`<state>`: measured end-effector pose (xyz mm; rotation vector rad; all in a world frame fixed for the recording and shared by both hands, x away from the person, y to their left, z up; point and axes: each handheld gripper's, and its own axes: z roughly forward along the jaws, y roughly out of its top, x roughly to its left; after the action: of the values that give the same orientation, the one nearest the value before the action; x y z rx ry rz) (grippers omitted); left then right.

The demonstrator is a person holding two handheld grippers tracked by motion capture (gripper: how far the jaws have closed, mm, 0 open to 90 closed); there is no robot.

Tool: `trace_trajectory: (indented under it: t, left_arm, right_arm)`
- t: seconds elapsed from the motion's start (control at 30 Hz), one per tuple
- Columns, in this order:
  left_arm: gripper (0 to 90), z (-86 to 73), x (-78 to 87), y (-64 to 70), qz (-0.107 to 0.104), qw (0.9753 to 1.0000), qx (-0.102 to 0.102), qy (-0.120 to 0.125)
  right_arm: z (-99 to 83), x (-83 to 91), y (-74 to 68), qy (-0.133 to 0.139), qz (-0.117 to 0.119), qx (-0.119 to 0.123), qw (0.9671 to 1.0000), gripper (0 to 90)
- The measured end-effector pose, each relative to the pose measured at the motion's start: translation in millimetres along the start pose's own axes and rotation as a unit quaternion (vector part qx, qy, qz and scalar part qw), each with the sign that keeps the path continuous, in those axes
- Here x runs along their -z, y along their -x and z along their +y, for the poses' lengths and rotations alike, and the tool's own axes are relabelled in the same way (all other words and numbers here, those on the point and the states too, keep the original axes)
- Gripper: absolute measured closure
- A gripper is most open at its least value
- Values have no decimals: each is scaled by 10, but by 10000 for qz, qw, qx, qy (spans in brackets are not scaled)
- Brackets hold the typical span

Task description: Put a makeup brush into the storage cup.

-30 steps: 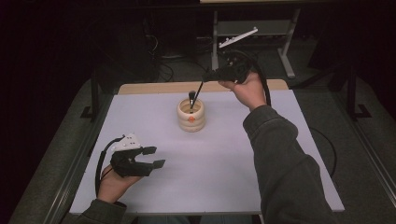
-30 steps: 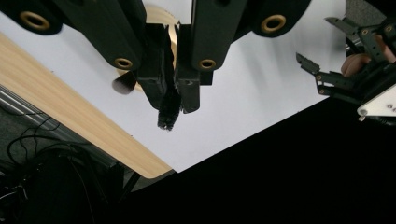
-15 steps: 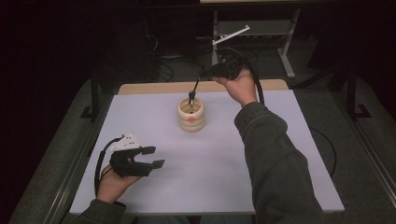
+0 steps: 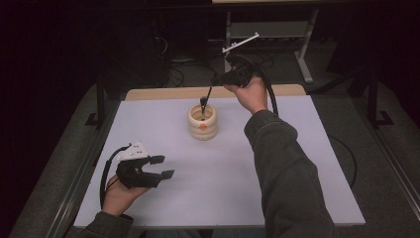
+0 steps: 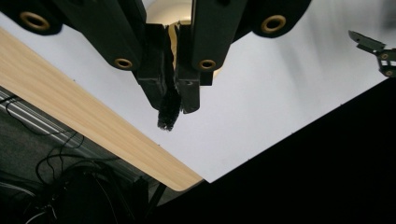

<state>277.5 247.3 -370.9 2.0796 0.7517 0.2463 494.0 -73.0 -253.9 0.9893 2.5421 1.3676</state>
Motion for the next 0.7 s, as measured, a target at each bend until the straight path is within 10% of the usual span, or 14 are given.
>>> trace_trajectory:
  t: [0.7]
  left_arm:
    - [342, -6, 12, -5, 24, 10000, 32, -16]
  right_arm:
    - [-188, -101, 154, -77, -161, -232, 9996, 847]
